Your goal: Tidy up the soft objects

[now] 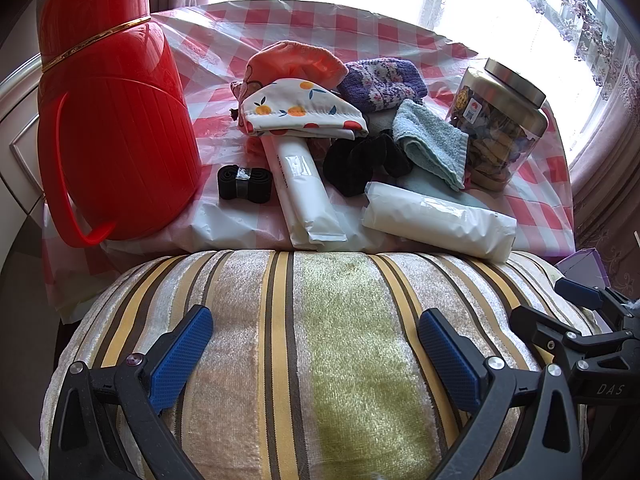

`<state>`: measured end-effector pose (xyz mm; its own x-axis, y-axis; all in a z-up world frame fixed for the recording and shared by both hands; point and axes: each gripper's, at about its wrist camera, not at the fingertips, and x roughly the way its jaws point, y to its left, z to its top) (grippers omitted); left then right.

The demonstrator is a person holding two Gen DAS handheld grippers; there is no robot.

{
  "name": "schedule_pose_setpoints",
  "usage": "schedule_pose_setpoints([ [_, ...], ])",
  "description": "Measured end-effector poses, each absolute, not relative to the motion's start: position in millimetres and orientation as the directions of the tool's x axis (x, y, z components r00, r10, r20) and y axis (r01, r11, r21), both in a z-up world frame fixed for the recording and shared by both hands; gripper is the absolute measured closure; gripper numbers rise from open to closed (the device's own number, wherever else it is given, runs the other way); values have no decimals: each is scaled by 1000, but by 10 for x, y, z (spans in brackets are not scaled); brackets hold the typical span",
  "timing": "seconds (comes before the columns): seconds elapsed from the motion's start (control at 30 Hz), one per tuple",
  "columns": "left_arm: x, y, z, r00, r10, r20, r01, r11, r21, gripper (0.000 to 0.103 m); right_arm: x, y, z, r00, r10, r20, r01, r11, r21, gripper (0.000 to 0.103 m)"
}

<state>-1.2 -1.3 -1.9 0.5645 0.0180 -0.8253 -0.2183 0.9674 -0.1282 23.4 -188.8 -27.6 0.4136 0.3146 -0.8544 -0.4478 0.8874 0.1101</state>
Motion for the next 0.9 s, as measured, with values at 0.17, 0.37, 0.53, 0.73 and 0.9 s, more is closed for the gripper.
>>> schedule_pose_setpoints([
  [0.17,-11,-16,-18,564,19,-825,-219,967,-128,0,233,-1889,-277,414,315,-854,-448,887,111,0],
  [0.37,-11,-20,-17,564,19,-825,-219,967,-128,0,233,-1888,-276,414,316,-854,-448,887,111,0],
  [0.53,-11,-22,-16,564,19,-825,-219,967,-127,0,233,-1889,-277,414,316,-854,-448,887,111,0],
  [0.73,-11,-23,-16,564,20,-825,-220,967,-127,0,231,-1893,-278,414,316,-854,-448,887,111,0],
  [0.9,-12,-23,-16,564,20,-825,-220,967,-127,0,234,-1885,-285,414,315,-854,-448,887,110,0],
])
